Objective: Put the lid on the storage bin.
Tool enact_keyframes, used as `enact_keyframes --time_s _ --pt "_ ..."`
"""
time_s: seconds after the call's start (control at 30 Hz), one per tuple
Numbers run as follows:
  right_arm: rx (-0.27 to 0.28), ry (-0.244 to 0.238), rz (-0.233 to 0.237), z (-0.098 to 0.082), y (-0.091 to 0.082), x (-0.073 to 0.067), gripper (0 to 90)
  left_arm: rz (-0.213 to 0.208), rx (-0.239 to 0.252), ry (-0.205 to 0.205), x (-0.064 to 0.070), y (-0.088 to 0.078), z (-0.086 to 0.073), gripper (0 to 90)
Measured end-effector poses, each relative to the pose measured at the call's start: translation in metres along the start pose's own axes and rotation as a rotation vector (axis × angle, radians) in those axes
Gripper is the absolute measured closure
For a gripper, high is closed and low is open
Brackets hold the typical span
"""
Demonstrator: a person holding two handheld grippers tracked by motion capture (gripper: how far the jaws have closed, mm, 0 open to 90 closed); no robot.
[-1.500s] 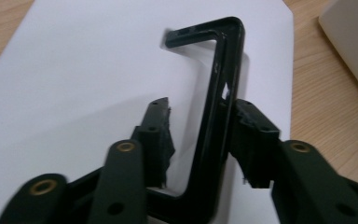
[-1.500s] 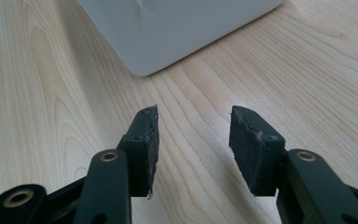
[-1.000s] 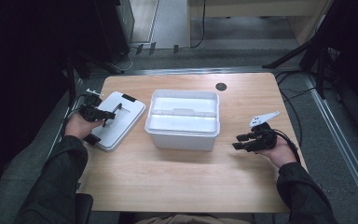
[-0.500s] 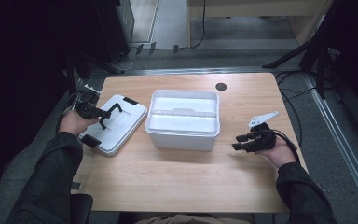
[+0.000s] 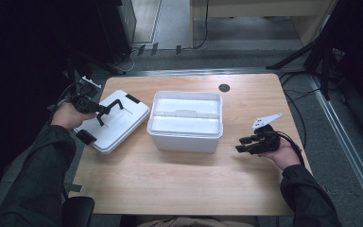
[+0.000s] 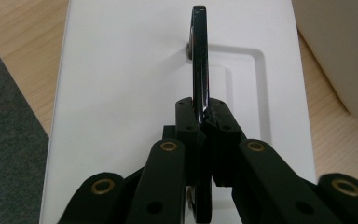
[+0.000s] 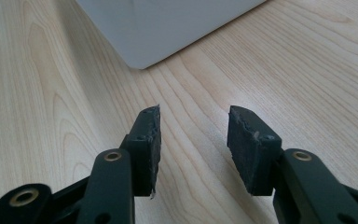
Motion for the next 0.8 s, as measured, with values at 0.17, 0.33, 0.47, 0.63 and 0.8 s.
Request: enact_keyframes --time_s 0.17,0.33,0.47,0.63,0.8 --pt "0.002 0.004 0.002 0.0 0.0 0.001 55.8 -0.028 0.022 0.044 0.005 -0.021 0.005 84.9" --pt "0.0 0.002 0.005 0.0 0.001 0.001 55.8 -0.053 0.036 0.084 0.012 -0.043 0.01 84.9" --pt "-0.003 0.001 0.006 0.0 0.001 0.0 55.8 -0.062 0.032 0.115 0.02 -0.06 0.017 84.9" --pt "-0.001 -0.001 0.006 0.001 0.002 0.0 55.8 -0.077 0.011 0.152 0.031 -0.075 0.026 84.9" --pt "-0.007 -0.005 0.009 0.001 0.002 0.0 55.8 -0.112 0.004 0.213 0.048 -0.085 0.033 84.9"
Point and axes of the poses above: each handheld gripper's, and its own axes: y roughly forward along the jaws, z roughly out of its top, x roughly to its right, the point moved 2 cm from there along y, roughly forward along the jaws, and after that the axes turned 13 degrees about -y, right-handed, at the moved point
